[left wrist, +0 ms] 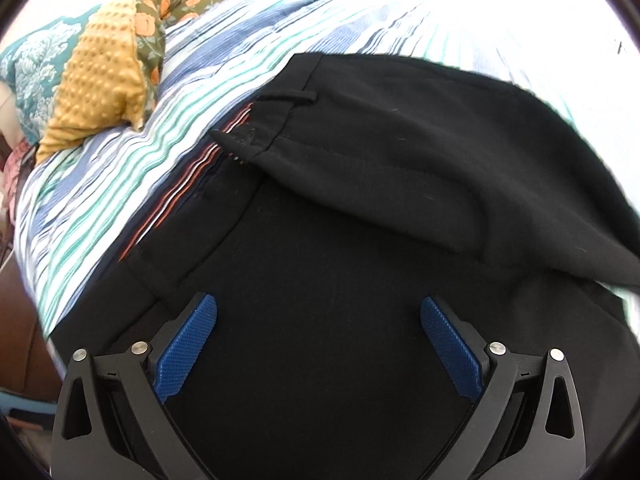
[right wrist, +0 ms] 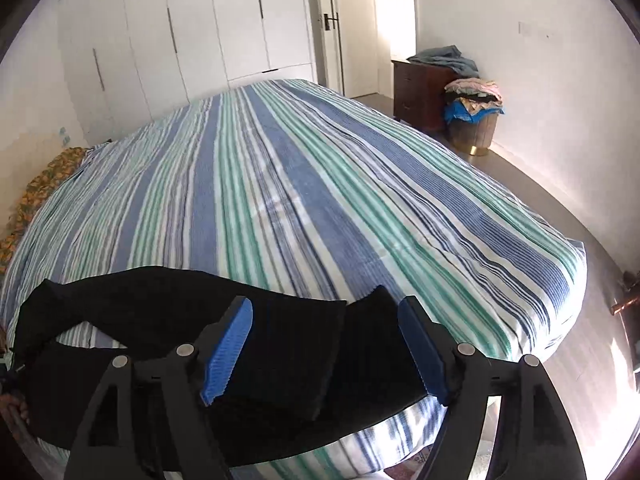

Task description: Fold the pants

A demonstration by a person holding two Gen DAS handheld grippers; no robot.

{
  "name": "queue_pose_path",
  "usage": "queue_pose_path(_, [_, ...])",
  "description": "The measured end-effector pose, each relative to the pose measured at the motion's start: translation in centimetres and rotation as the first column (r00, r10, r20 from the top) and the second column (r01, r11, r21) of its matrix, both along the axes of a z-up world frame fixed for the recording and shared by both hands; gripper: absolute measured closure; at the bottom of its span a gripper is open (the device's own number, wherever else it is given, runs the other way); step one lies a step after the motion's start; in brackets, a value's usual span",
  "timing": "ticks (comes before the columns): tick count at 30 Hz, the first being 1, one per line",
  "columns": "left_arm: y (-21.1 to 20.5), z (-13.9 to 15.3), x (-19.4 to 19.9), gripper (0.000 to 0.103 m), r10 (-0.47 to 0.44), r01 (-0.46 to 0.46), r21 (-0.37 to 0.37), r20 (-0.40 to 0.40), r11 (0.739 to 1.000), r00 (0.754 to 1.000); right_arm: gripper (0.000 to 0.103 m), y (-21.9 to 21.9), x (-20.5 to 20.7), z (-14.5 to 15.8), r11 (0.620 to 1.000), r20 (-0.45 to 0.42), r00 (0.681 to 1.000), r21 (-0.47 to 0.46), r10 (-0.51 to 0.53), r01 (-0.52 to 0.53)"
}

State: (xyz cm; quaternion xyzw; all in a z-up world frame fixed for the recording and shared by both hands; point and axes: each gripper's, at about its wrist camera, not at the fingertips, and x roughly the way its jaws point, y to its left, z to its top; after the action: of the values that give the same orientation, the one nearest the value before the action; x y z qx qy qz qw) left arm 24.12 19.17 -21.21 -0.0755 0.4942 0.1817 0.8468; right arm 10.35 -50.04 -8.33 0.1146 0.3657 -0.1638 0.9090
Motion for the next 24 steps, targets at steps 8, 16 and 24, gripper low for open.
queue_pose_path(8, [-6.0, 3.3, -8.1, 0.001, -0.125, 0.144, -0.111, 0.160, 0.983, 0.979, 0.016, 16.1, -0.4, -3.2, 0.948, 0.062, 0.950, 0.067, 0.307, -0.310])
queue_pose_path(16, [-7.4, 0.8, -8.2, 0.001, -0.156, 0.165, -0.072, 0.108, 0.984, 0.982, 0.016, 22.5, 0.1, -11.0, 0.894, -0.040, 0.894, 0.070, 0.446, -0.443])
queue_pose_path(24, [-7.9, -0.7, -8.5, 0.000, -0.178, 0.180, -0.028, 0.066, 0.983, 0.982, 0.013, 19.9, 0.6, -13.9, 0.893, -0.056, 0.914, 0.240, 0.403, -0.379])
